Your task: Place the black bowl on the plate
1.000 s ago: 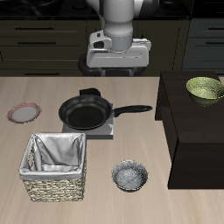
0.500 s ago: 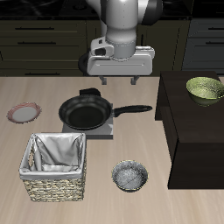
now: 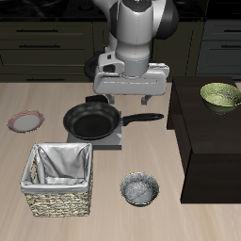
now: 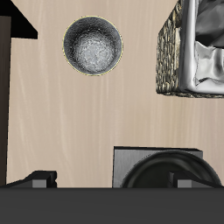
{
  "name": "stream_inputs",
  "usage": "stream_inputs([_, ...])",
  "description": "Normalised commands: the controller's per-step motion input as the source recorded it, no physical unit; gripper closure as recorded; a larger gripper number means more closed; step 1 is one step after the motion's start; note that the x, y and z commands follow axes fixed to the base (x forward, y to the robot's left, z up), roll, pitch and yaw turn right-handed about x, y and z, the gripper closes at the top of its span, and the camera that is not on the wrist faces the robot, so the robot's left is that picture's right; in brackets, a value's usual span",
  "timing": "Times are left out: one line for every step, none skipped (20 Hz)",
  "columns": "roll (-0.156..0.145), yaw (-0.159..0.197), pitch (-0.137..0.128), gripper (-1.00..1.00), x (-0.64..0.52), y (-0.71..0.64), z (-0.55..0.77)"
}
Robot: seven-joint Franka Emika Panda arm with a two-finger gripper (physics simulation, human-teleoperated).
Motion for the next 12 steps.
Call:
stream_inputs([-0.021, -0.034, 0.024, -1.00, 0.26, 0.02, -0.06])
stream_inputs([-0.022, -0.042, 0.046, -1.00, 0.31, -0.05, -0.06])
stream_inputs([-0.058, -0.013, -0.026, -1.00, 0.16, 0.01, 0.02])
stream_inputs([0.041, 0.056, -0.062, -1.00, 0.24, 0.10, 0.05])
stream_inputs([-0.068, -0.013, 0.010, -1.00, 0.54, 0.10, 0.12])
stream_inputs([-0.040, -0.001, -0.015, -1.00, 0.23, 0.02, 0.13])
stream_inputs([-0.020, -0.023, -0.044, -1.00, 0.24, 0.06, 0.12])
stream_inputs([-0.012, -0.041, 0.030, -1.00, 0.34, 0.05, 0.13])
stream_inputs([-0.054, 0.002, -0.030, -1.00, 0.21, 0.04, 0.12])
stream_inputs([-0.001, 0.078, -0.106, -1.00, 0.27, 0.12, 0.17])
stream_inputs([-0.071, -0.048, 0.023, -1.00, 0.36, -0.07, 0.05])
stream_inputs([0.006, -0.026, -0.019, -1.00, 0.32, 0.09, 0.22])
